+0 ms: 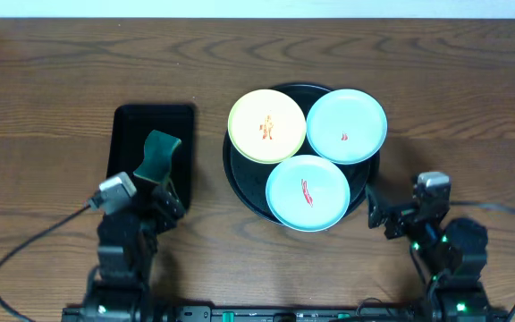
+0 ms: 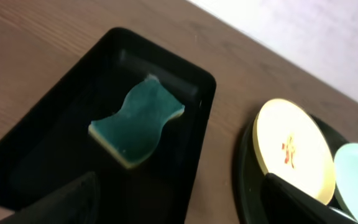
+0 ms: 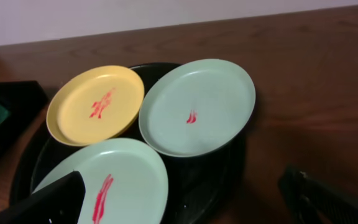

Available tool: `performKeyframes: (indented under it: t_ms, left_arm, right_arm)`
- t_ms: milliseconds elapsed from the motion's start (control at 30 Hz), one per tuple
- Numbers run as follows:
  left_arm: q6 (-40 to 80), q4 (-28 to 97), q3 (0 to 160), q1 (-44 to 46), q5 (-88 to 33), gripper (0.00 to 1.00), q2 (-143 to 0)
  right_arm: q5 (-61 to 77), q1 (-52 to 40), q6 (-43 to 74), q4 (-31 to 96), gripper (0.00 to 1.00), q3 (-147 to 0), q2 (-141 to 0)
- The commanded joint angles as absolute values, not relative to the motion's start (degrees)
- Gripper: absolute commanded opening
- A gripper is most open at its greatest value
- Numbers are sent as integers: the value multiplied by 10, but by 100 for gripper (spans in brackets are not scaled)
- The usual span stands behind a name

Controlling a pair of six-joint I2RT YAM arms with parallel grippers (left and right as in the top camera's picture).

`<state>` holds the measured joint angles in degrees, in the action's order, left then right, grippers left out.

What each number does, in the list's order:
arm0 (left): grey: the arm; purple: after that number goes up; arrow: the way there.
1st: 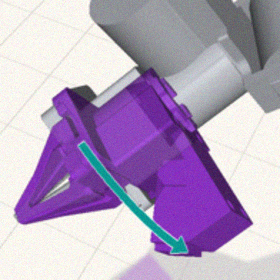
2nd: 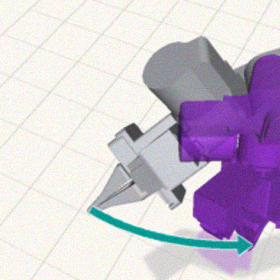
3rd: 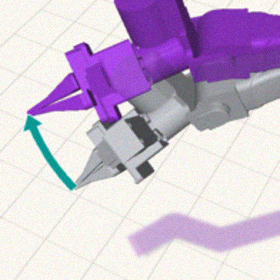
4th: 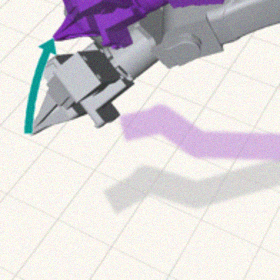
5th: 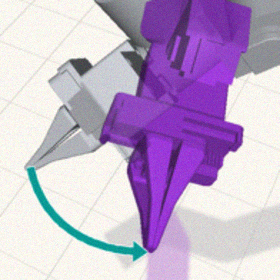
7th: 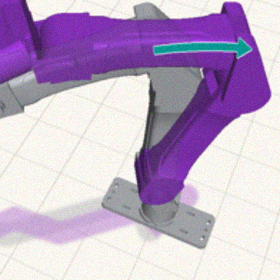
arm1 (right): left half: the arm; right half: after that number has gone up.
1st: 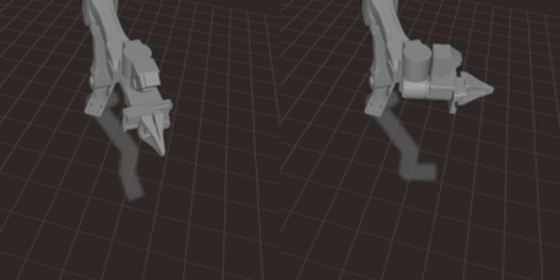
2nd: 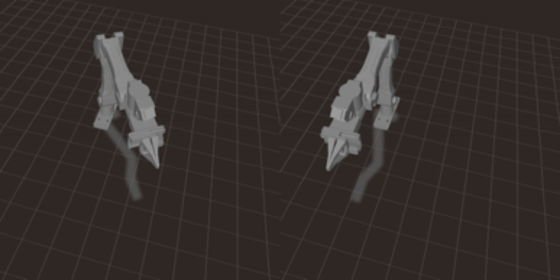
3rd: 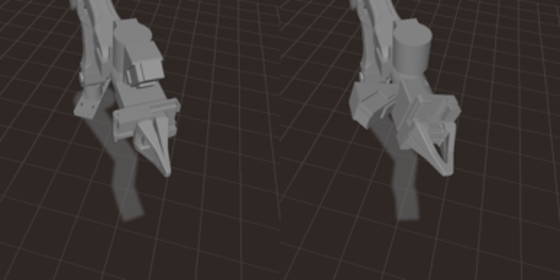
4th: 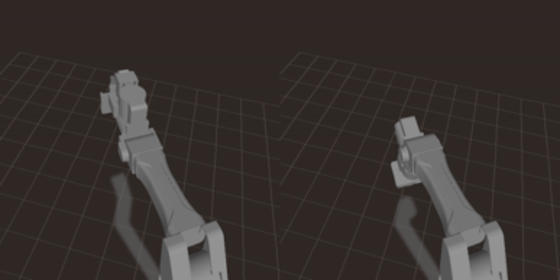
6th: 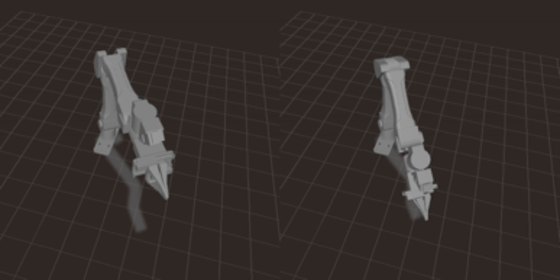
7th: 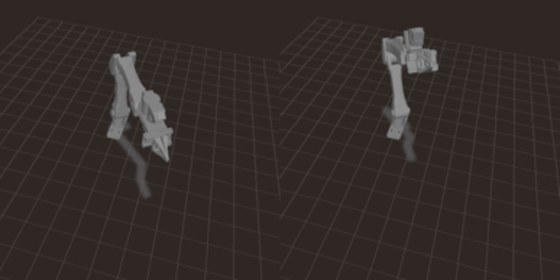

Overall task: Clean dirty plates on tray and stack at the side
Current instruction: 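Move the left gripper over the green sponge in the black tray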

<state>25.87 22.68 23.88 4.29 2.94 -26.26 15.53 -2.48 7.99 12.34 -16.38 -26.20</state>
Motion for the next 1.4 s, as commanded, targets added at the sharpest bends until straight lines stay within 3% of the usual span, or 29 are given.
performKeyframes:
  t_ms: [0,500,633,1133,1367]
  left_arm:
    - [262,266,309,46,17,83,-331]
    - [251,524,581,46,-11,83,-539]
    - [251,602,643,46,-13,83,-542]
    - [251,581,644,46,6,83,-537]
    - [211,563,661,46,24,83,-603]
  right_arm:
    - [138,-22,67,146,99,-225,-323]
    - [93,-22,-22,423,99,-512,-559]
    - [106,-22,-22,428,99,-537,-566]
    - [144,-22,-22,414,99,-537,-562]
    - [144,-24,-24,414,99,-537,-570]
